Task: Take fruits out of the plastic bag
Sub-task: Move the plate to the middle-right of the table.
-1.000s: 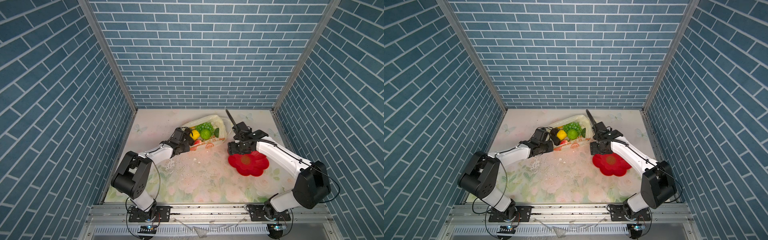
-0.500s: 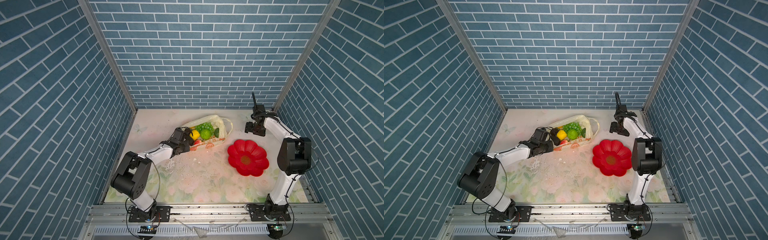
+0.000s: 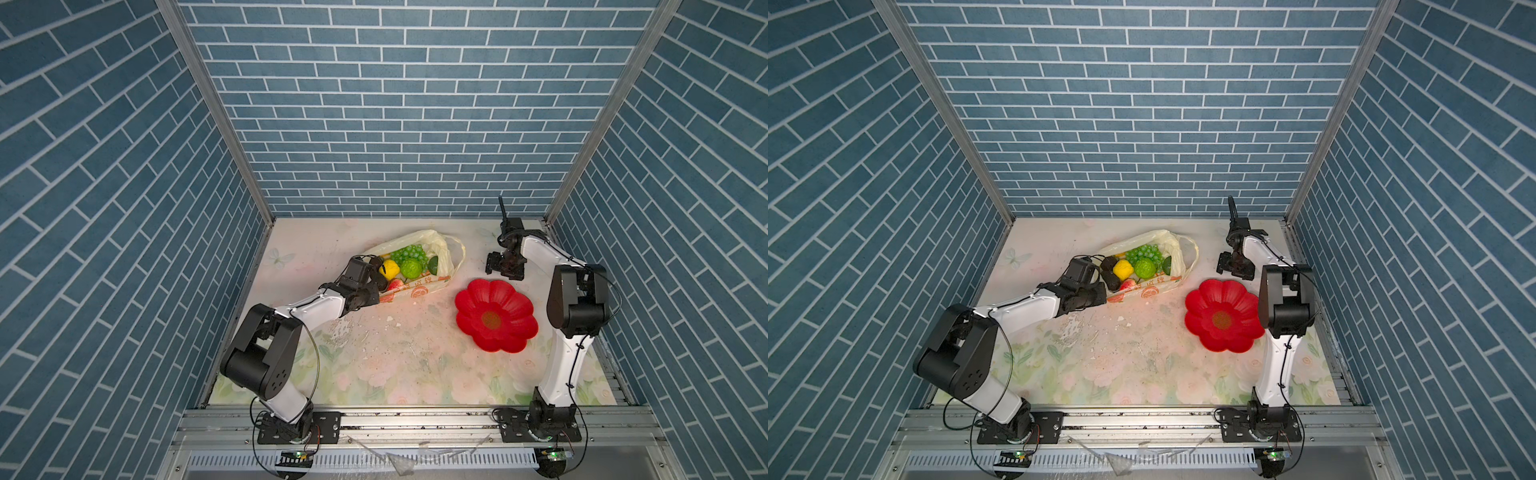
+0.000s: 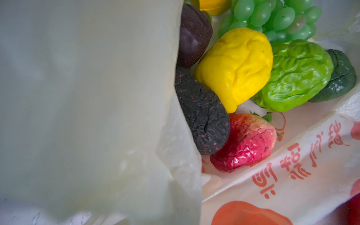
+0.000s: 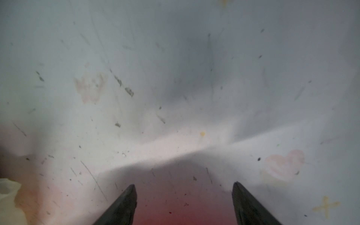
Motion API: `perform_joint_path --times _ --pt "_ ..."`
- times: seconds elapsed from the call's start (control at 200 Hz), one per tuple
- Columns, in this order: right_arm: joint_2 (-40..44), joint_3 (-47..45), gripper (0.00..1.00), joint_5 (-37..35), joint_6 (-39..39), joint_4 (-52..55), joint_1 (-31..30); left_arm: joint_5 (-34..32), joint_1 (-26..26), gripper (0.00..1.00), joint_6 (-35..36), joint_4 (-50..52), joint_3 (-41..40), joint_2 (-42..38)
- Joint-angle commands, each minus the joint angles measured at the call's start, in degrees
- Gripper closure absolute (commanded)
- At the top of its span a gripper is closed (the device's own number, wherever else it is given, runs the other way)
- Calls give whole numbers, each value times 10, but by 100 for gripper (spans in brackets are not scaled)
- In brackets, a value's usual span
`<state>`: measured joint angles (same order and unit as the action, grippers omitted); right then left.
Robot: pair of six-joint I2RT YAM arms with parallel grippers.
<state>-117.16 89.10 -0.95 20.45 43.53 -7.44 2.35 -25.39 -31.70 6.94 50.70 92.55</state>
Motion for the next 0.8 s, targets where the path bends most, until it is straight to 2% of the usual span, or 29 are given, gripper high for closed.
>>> perform_joint_path --times 0.0,0.42,0.69,0.795 --pt "45 -46 23 18 -14 5 -11 0 1 91 -2 3 -4 -1" --pt "149 -183 24 23 19 -1 -82 -1 1 91 -1 4 -6 0" --pt "175 -192 24 31 35 19 -120 -3 0 91 -1 2 -15 -5" --pt "189 -171 24 13 34 35 -136 -5 1 91 -2 1 -18 -8"
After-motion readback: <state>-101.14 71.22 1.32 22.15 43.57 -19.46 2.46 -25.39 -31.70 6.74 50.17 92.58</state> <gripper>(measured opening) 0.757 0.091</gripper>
